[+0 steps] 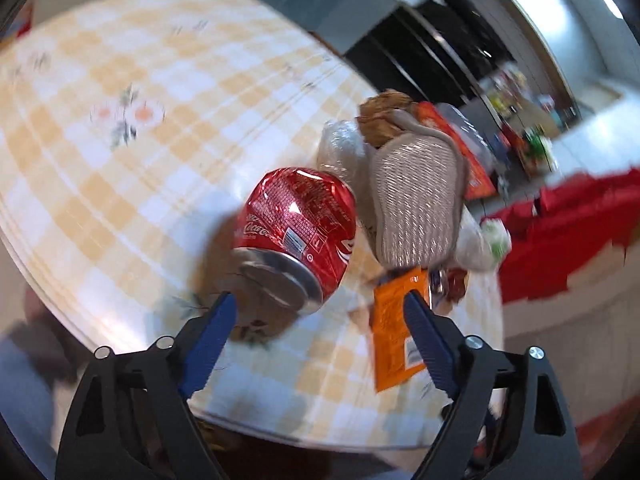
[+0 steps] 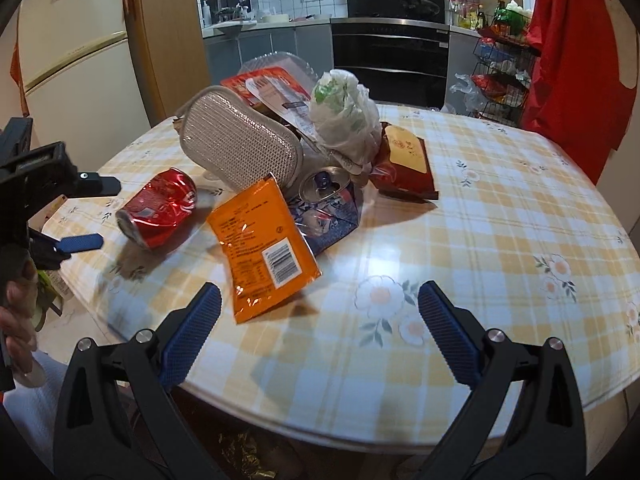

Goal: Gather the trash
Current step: 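Reach to the red Coca-Cola can and grasp it with the left tool, then grasp the orange snack packet with the right tool while the left tool carries the can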

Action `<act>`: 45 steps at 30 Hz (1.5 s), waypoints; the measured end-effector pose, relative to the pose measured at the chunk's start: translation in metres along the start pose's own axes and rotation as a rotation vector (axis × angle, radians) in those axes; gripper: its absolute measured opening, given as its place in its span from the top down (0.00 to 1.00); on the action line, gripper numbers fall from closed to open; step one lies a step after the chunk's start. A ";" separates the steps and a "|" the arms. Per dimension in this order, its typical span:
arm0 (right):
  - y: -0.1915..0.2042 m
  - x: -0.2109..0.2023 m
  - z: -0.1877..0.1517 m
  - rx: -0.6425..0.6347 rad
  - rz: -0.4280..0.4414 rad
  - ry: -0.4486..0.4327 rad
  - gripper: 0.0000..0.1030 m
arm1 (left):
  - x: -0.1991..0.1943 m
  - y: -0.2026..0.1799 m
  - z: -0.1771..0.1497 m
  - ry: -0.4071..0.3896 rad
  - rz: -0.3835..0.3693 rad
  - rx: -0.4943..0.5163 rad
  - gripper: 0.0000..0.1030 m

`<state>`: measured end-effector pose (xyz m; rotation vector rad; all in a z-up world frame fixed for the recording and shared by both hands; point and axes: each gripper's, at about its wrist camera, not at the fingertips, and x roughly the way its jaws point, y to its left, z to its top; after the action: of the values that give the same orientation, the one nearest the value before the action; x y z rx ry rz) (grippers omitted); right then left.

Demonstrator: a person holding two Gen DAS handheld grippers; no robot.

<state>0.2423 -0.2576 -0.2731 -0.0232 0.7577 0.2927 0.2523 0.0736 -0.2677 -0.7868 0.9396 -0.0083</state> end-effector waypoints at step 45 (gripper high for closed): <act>0.024 0.026 0.035 -0.025 0.161 0.071 0.50 | -0.058 0.007 -0.024 -0.122 0.050 0.392 0.81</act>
<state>0.2770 -0.2238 -0.2635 0.0041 0.8279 0.4563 0.1976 0.0837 -0.2388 -0.3961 0.8087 -0.0972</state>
